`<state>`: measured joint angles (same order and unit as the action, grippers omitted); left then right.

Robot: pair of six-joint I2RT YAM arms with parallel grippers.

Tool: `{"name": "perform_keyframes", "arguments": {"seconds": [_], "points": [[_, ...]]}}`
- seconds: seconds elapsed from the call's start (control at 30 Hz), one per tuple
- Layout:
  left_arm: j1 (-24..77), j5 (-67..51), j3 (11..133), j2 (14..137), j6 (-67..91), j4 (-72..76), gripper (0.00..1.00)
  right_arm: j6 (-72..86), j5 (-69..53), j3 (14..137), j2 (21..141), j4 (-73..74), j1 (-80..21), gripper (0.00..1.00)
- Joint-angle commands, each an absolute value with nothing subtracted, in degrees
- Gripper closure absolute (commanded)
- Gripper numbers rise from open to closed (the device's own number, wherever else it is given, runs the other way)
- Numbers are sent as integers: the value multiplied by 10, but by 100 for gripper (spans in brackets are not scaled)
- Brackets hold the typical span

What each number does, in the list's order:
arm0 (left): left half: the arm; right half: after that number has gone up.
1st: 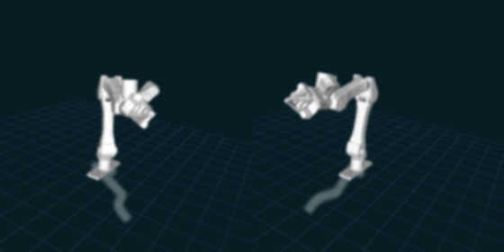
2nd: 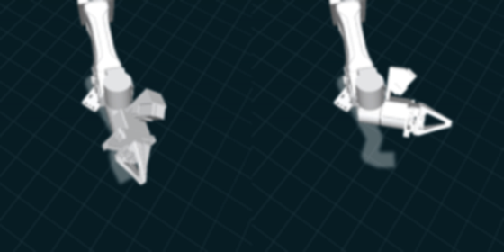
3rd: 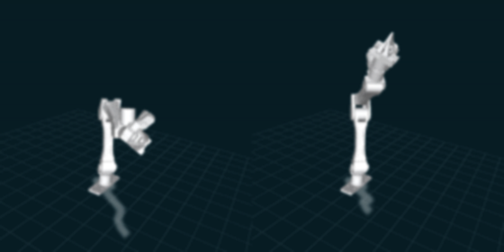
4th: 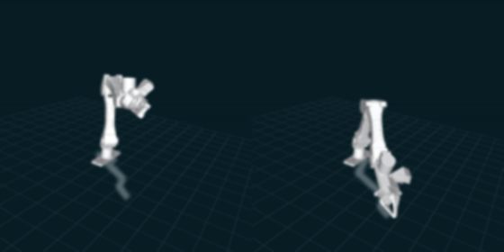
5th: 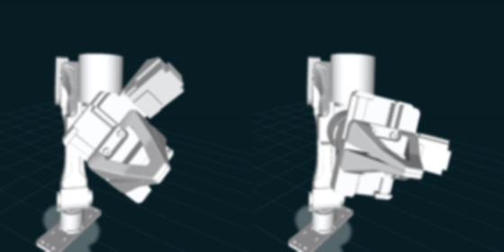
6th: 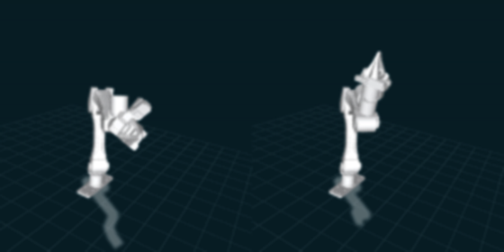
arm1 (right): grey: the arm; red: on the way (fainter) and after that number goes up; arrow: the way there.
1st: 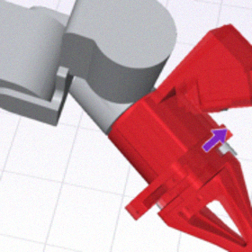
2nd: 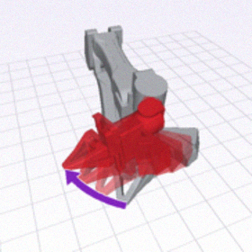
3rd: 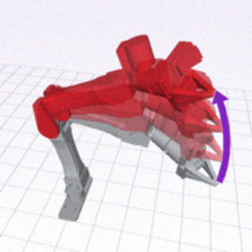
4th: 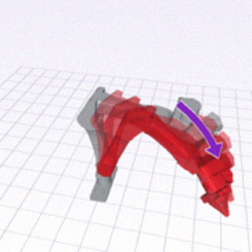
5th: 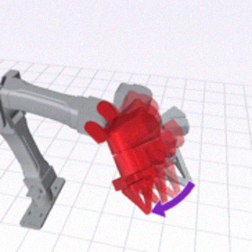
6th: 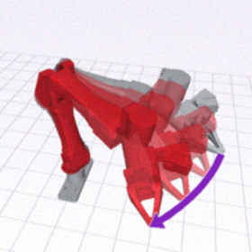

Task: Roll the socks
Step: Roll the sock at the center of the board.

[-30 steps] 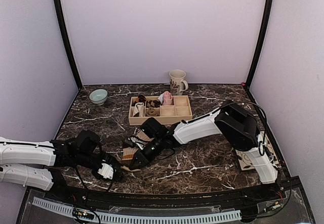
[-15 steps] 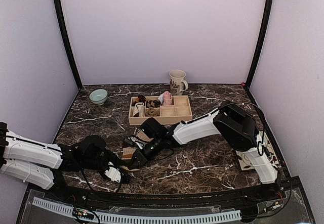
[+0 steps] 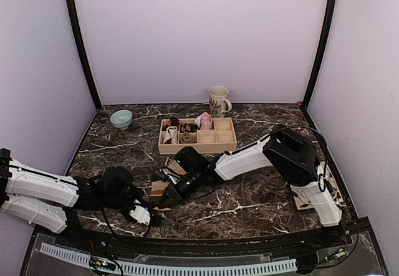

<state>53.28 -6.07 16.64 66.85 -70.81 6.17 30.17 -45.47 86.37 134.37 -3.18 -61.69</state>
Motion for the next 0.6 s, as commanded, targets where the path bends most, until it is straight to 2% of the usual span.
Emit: {"name": "perform_keyframes", "arguments": {"seconds": [0.0,0.1,0.47,0.57], "points": [[535,-73,203,681,-658,-60,100,313,-360,809,1351,-11,-614,87],[535,-68,202,689,-648,-75,100,314,-361,806,1347,-24,-615,78],[527,-87,210,690,-615,-133,100,316,-353,759,1313,-60,-612,72],[512,-106,231,707,-605,-154,100,311,-323,713,1275,-88,-608,59]]}}
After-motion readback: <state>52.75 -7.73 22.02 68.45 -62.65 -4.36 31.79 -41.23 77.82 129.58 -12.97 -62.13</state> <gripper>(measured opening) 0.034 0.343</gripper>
